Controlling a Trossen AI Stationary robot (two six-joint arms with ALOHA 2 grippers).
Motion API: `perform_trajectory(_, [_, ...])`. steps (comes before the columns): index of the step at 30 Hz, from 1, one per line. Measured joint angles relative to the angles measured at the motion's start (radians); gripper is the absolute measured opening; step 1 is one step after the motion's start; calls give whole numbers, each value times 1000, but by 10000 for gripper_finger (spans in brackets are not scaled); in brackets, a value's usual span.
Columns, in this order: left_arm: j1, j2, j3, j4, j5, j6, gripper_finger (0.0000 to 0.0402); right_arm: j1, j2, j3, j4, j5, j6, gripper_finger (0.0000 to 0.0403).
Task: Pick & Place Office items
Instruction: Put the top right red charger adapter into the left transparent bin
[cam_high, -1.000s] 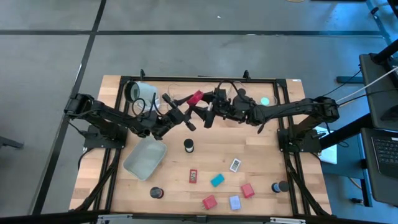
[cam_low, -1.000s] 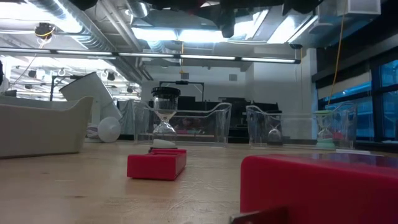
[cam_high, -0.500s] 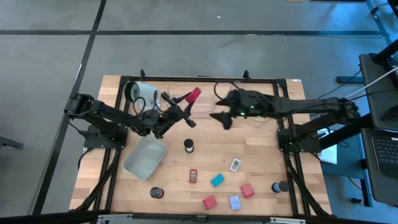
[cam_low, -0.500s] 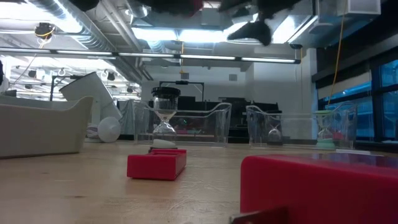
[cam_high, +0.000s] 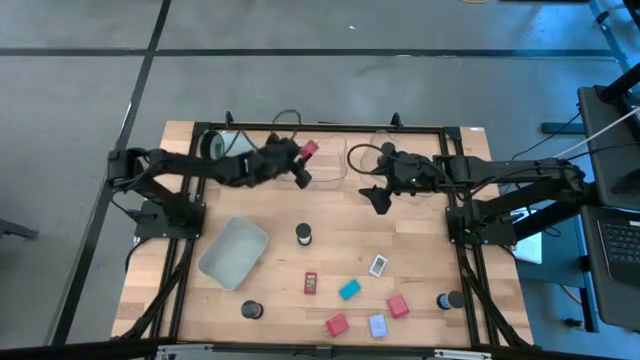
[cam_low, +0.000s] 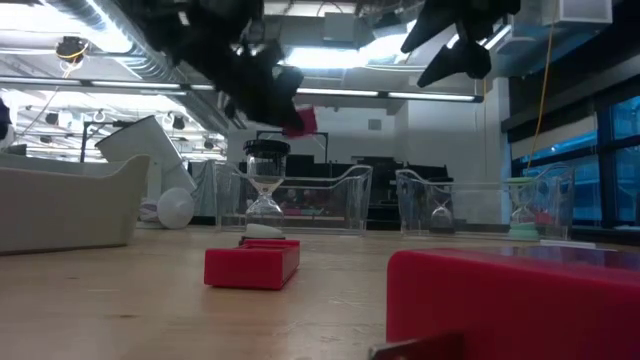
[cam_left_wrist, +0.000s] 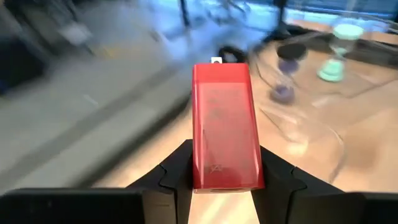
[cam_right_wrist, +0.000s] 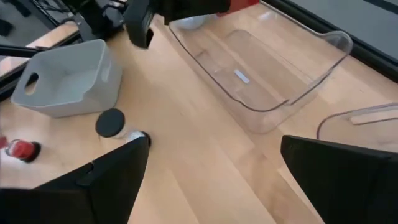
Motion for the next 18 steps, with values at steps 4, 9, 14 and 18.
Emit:
perform_trajectory(4, [86,22,0,-102,215,-123,119,0,0,0,1,11,-4,370])
perform_trajectory(9, [106,73,0,-129,249,-132,120,0,0,0,2,14,-24,370])
perform_trajectory(14, [105,131,0,-113,251,-129,120,0,0,0,2,14,-27,370])
perform_trajectory(18, [111,178,0,-88,263,-126,120,0,0,0,2,14,-28,370])
